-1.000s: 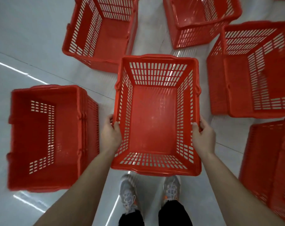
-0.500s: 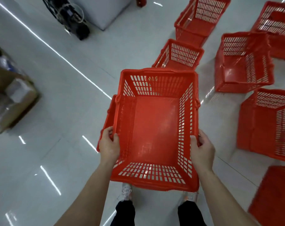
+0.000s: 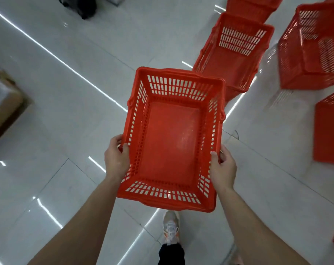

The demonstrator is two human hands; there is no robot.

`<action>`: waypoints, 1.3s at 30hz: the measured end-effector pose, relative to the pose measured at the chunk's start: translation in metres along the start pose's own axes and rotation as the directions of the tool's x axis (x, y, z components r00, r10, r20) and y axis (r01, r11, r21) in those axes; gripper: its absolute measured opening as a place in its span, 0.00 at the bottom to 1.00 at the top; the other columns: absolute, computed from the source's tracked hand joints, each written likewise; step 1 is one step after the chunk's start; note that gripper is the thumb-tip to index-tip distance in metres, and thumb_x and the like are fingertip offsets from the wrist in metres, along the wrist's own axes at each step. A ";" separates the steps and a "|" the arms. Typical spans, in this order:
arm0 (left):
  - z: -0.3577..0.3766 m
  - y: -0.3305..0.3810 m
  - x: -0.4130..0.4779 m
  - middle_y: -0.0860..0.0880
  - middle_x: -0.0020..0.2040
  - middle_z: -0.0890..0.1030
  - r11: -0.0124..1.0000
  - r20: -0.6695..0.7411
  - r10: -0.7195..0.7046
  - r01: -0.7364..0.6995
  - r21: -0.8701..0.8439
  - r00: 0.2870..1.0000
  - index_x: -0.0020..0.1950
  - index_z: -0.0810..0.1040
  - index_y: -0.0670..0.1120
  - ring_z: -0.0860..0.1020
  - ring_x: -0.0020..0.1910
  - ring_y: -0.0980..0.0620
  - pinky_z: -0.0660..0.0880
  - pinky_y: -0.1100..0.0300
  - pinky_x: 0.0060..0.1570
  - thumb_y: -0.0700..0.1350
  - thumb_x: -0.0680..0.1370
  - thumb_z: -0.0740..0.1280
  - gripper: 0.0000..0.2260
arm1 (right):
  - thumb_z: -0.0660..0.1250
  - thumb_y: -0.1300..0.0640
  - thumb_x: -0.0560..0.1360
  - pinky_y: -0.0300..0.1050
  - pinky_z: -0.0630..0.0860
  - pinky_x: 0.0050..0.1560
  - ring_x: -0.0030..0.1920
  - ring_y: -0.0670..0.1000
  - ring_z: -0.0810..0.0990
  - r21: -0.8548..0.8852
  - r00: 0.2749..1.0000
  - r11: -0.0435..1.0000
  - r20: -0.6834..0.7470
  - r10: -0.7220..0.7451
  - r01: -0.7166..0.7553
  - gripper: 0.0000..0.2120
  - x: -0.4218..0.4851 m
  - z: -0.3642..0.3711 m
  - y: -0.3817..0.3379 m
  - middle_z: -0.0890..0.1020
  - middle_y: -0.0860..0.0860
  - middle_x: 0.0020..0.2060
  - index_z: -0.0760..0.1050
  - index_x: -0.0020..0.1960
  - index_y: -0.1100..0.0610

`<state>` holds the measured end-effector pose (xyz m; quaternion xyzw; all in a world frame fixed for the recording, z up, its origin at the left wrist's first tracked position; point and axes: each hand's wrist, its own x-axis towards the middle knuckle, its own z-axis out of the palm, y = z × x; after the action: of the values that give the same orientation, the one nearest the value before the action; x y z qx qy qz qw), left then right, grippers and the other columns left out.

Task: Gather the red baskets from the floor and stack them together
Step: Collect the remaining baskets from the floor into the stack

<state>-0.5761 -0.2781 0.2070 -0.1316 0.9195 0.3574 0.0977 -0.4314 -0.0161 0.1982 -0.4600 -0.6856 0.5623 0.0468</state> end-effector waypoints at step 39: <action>0.180 0.325 -0.704 0.47 0.73 0.70 0.050 0.933 0.331 -0.985 -0.164 -0.139 0.77 0.65 0.47 0.69 0.70 0.46 0.68 0.50 0.65 0.63 0.72 0.68 0.37 | 0.70 0.38 0.73 0.55 0.68 0.70 0.71 0.63 0.69 0.199 0.424 0.650 -0.614 0.666 -0.733 0.39 -0.456 -0.663 0.210 0.71 0.60 0.72 0.64 0.77 0.56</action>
<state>0.0038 0.1963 0.4747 0.6734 0.6679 -0.0050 0.3170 0.3362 0.1432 0.4743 -0.8657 -0.3984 0.3028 0.0164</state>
